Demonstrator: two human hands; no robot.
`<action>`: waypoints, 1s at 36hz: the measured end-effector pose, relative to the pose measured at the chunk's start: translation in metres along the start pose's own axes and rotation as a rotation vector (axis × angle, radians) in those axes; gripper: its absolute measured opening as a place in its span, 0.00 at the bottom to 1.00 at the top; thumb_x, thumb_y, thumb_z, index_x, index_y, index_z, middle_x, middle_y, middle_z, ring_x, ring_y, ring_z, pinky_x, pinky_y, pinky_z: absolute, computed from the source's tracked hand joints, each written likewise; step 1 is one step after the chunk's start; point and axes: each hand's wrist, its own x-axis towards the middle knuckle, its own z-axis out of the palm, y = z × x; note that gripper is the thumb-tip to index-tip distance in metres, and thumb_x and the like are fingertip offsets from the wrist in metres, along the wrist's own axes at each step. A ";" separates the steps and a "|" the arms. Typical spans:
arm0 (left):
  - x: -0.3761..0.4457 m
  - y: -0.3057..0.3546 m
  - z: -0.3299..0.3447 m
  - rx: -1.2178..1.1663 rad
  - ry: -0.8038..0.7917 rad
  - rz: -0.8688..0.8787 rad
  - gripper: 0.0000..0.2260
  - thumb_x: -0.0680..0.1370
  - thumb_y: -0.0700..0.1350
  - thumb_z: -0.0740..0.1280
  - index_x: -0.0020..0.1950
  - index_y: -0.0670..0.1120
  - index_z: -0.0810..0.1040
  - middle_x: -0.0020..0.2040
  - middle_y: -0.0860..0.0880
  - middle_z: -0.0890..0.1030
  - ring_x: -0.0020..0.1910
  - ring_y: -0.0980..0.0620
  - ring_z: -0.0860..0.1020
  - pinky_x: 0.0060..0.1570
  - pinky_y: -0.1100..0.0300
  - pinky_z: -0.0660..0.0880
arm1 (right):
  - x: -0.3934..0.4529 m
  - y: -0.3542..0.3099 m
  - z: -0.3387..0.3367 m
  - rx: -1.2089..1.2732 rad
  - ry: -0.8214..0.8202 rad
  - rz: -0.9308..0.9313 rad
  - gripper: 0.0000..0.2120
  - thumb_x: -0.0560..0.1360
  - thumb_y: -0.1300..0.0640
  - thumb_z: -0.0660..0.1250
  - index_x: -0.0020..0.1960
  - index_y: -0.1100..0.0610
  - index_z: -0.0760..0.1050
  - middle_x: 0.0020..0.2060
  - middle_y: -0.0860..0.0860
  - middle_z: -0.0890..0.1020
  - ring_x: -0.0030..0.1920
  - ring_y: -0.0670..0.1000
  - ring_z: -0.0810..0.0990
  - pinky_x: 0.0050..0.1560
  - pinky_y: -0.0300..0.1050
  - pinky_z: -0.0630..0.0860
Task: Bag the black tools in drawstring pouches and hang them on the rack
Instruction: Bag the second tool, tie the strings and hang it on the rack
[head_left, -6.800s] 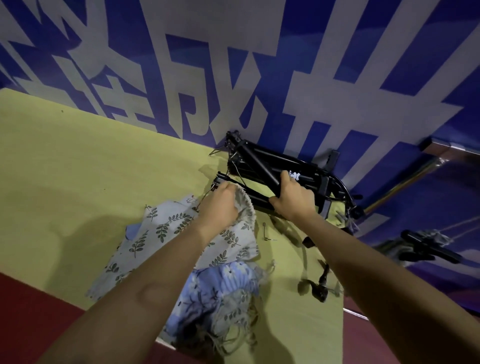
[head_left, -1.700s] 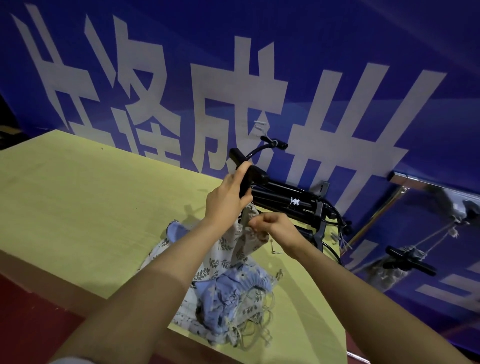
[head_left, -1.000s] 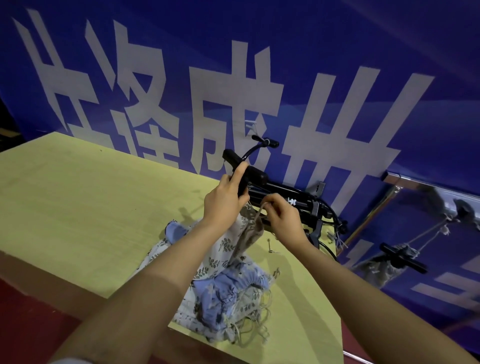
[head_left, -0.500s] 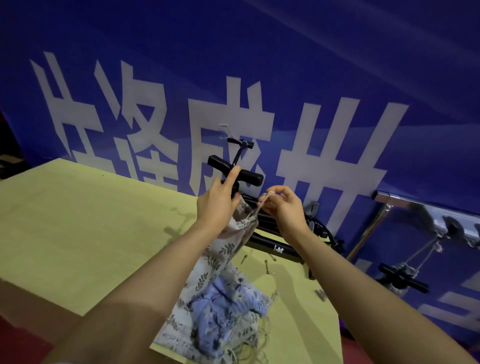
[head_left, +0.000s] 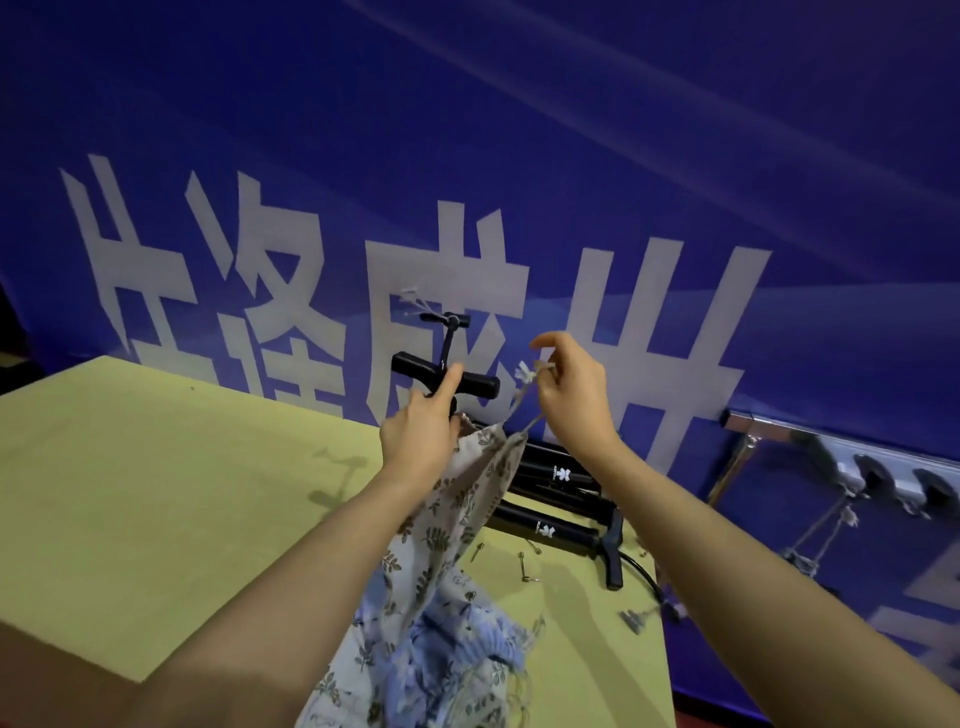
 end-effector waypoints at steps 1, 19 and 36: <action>-0.001 0.000 0.000 0.023 -0.013 -0.005 0.26 0.81 0.49 0.59 0.75 0.57 0.51 0.46 0.44 0.74 0.37 0.46 0.72 0.34 0.56 0.66 | 0.002 -0.002 -0.001 0.039 0.043 0.012 0.09 0.78 0.67 0.60 0.56 0.59 0.73 0.34 0.47 0.74 0.31 0.41 0.73 0.34 0.31 0.71; 0.006 0.005 -0.015 0.213 -0.055 0.514 0.33 0.76 0.67 0.43 0.61 0.45 0.73 0.71 0.42 0.67 0.63 0.42 0.71 0.62 0.50 0.65 | 0.022 -0.033 0.009 0.512 -0.010 0.344 0.22 0.82 0.51 0.56 0.34 0.59 0.76 0.27 0.52 0.78 0.22 0.43 0.68 0.27 0.35 0.67; 0.033 0.059 -0.040 0.296 0.071 0.510 0.26 0.79 0.63 0.51 0.54 0.45 0.79 0.55 0.45 0.78 0.54 0.44 0.74 0.53 0.52 0.64 | 0.045 -0.041 -0.035 0.643 0.116 0.191 0.17 0.82 0.57 0.56 0.41 0.61 0.79 0.35 0.55 0.83 0.26 0.40 0.70 0.28 0.32 0.67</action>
